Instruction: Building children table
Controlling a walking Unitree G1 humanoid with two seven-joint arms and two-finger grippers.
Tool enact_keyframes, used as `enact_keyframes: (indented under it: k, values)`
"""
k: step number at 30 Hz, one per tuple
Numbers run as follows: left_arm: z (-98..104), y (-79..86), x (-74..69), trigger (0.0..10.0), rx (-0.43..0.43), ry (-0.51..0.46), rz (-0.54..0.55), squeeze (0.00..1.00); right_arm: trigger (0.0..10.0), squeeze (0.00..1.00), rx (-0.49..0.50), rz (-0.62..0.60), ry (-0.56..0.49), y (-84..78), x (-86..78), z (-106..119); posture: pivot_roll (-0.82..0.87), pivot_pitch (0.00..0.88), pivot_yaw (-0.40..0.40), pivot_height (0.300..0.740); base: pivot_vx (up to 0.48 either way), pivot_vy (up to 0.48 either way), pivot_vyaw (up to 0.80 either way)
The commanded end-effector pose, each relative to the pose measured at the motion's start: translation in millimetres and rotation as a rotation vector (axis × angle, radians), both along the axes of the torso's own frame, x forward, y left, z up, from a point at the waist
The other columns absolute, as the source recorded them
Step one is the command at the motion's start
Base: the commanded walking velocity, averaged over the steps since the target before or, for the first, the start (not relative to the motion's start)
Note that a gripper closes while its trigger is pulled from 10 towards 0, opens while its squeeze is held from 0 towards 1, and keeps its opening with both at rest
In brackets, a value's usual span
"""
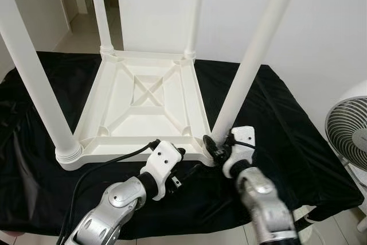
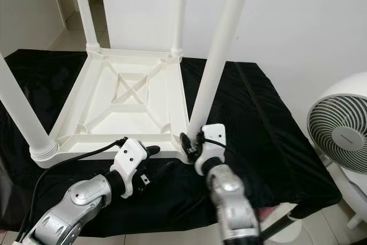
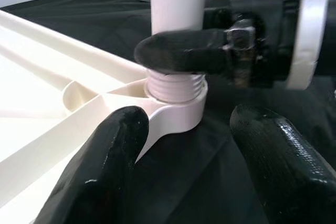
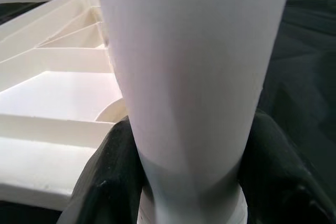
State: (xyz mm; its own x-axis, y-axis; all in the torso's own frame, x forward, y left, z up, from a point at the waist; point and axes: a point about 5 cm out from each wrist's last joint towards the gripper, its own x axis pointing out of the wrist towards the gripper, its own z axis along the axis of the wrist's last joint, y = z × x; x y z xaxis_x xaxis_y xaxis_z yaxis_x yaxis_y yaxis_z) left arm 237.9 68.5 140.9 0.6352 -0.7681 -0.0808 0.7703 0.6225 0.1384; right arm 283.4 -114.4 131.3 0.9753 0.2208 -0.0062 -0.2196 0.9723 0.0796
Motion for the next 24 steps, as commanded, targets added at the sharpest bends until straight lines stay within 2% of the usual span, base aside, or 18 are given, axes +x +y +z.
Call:
enact_keyframes:
  k: [1, 2, 6, 7, 11, 12, 16, 17, 20, 24]
  values:
    - [-1.5, -3.6, -4.9, 10.0, 0.008, 0.009, -0.071, 0.00, 0.0, 0.00, 0.030, -0.101, 0.046, -6.9, -1.9, -4.7, 0.02, 0.023, -0.065, 0.740, 0.000, 0.000, 0.00]
    - [-1.6, -4.0, -5.3, 10.0, 0.005, 0.010, -0.067, 0.00, 0.0, 0.00, 0.031, -0.106, 0.036, -1.3, -4.4, 0.4, 0.02, 0.024, -0.062, 0.740, 0.000, 0.000, 0.00]
    - [-1.4, -5.3, -5.8, 10.0, 0.001, 0.011, -0.071, 0.00, 0.0, 0.00, 0.054, -0.102, 0.040, -3.4, -3.0, 2.3, 0.02, 0.022, -0.060, 0.740, 0.000, 0.000, 0.00]
    - [-0.9, -5.8, -5.5, 10.0, 0.002, 0.010, -0.076, 0.00, 10.0, 0.00, 0.044, -0.070, 0.027, -2.1, -2.3, 5.5, 0.02, 0.021, -0.059, 0.740, 0.000, 0.000, 0.00]
    - [0.2, -4.6, -3.7, 10.0, 0.004, 0.005, -0.073, 0.00, 10.0, 0.03, 0.036, -0.032, 0.023, 0.1, -1.5, 7.2, 0.02, 0.021, -0.060, 0.740, 0.000, 0.000, 0.00]
    - [0.3, -4.3, -3.1, 10.0, 0.004, 0.004, -0.070, 0.00, 10.0, 1.00, 0.030, -0.040, 0.026, -1.4, -0.6, 7.0, 0.02, 0.021, -0.059, 0.740, 0.000, 0.000, 0.00]
    - [0.9, -4.2, -2.9, 10.0, 0.002, 0.002, -0.067, 0.00, 10.0, 1.00, -0.004, 0.008, -0.002, -6.3, 2.5, 8.4, 0.02, 0.022, -0.059, 0.740, 0.000, 0.000, 0.00]
    - [1.2, -4.4, -3.6, 10.0, -0.001, 0.002, -0.066, 0.00, 10.0, 1.00, -0.020, 0.076, -0.024, -9.7, 5.1, 12.7, 0.02, 0.022, -0.059, 0.740, 0.000, 0.000, 0.00]
    - [1.3, -4.5, -3.4, 10.0, -0.001, 0.002, -0.066, 0.00, 10.0, 1.00, -0.027, 0.091, -0.031, -10.8, 6.2, 14.4, 0.02, 0.021, -0.056, 0.740, 0.000, 0.000, 0.00]
    - [2.6, -3.5, -2.4, 10.0, -0.003, 0.000, -0.060, 0.00, 10.0, 1.00, -0.090, 0.284, -0.074, -32.5, 18.9, 26.7, 0.03, 0.024, -0.054, 0.740, 0.000, 0.000, 0.00]
